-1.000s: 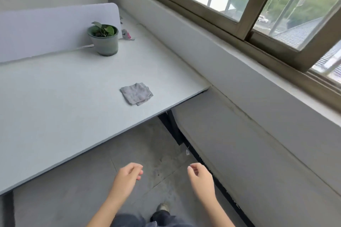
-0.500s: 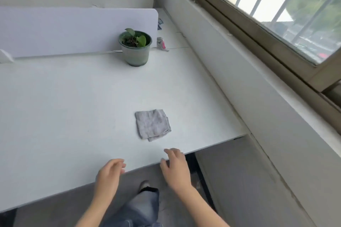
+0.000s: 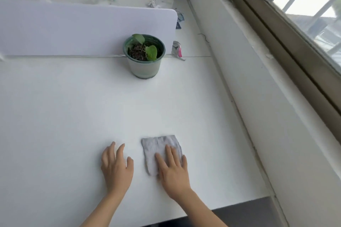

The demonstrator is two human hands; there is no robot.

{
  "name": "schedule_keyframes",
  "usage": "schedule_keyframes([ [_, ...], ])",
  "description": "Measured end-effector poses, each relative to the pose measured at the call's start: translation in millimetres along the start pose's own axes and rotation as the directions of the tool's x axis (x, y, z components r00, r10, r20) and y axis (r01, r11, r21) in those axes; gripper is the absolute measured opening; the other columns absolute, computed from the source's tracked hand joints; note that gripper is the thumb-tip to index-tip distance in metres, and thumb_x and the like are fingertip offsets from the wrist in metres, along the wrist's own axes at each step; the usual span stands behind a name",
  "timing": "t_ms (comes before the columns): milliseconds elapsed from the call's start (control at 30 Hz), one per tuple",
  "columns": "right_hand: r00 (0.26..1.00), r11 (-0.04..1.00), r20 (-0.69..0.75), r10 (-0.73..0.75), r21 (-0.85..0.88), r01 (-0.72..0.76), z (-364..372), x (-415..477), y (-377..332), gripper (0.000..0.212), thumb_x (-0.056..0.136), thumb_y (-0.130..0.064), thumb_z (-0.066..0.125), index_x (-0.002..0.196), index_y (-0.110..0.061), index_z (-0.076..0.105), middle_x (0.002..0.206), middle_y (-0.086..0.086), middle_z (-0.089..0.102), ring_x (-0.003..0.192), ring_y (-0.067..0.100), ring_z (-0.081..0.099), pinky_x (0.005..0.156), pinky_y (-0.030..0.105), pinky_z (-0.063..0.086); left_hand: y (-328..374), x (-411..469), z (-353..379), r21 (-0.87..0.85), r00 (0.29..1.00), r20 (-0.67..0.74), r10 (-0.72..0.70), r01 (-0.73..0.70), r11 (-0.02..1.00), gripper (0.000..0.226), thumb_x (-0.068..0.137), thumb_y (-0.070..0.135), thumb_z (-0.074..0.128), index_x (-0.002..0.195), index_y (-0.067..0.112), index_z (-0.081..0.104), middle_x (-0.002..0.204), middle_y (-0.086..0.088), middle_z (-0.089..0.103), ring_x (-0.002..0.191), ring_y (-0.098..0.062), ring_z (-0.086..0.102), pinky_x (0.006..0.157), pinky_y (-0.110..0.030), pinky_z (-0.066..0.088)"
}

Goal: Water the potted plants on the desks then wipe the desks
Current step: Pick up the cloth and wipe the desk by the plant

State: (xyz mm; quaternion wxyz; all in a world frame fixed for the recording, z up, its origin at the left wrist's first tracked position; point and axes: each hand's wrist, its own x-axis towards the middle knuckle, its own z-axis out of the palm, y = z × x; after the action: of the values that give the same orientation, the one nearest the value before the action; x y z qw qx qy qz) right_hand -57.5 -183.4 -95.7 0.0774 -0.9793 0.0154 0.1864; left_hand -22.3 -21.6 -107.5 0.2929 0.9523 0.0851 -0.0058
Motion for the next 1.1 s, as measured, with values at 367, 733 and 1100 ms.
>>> schedule_keyframes([
  [367, 0.985, 0.976, -0.085, 0.149, 0.174, -0.133, -88, 141, 145, 0.06, 0.094, -0.048, 0.022, 0.147, -0.024, 0.006, 0.155, 0.016, 0.01, 0.144, 0.03, 0.002, 0.114, 0.047, 0.006, 18, 11, 28, 0.269, 0.985, -0.06, -0.162, 0.172, 0.948, 0.045, 0.076, 0.034, 0.038, 0.11, 0.013, 0.058, 0.124, -0.02, 0.059, 0.118, -0.031, 0.036, 0.088, -0.048, 0.039],
  [733, 0.771, 0.772, 0.037, -0.635, 0.003, 0.636, -63, 180, 8, 0.064, 0.087, -0.053, 0.015, 0.137, -0.024, 0.042, 0.148, 0.024, 0.031, 0.137, 0.045, 0.024, 0.109, 0.059, 0.014, 21, 13, 34, 0.354, 0.971, -0.158, -0.179, 0.225, 0.908, 0.05, 0.076, 0.039, 0.039, 0.119, 0.013, 0.044, 0.124, -0.016, 0.061, 0.119, -0.027, 0.038, 0.09, -0.04, 0.029],
  [1100, 0.778, 0.774, 0.099, -0.62, -0.081, 0.627, -93, 289, -69, 0.059, 0.092, -0.054, 0.026, 0.146, -0.033, 0.011, 0.157, 0.014, -0.005, 0.144, 0.03, -0.01, 0.115, 0.045, -0.005, 15, 13, 43, 0.33, 0.957, -0.262, -0.125, 0.211, 0.92, 0.051, 0.073, 0.038, 0.042, 0.119, 0.015, 0.047, 0.124, -0.013, 0.061, 0.119, -0.026, 0.04, 0.092, -0.038, 0.03],
])
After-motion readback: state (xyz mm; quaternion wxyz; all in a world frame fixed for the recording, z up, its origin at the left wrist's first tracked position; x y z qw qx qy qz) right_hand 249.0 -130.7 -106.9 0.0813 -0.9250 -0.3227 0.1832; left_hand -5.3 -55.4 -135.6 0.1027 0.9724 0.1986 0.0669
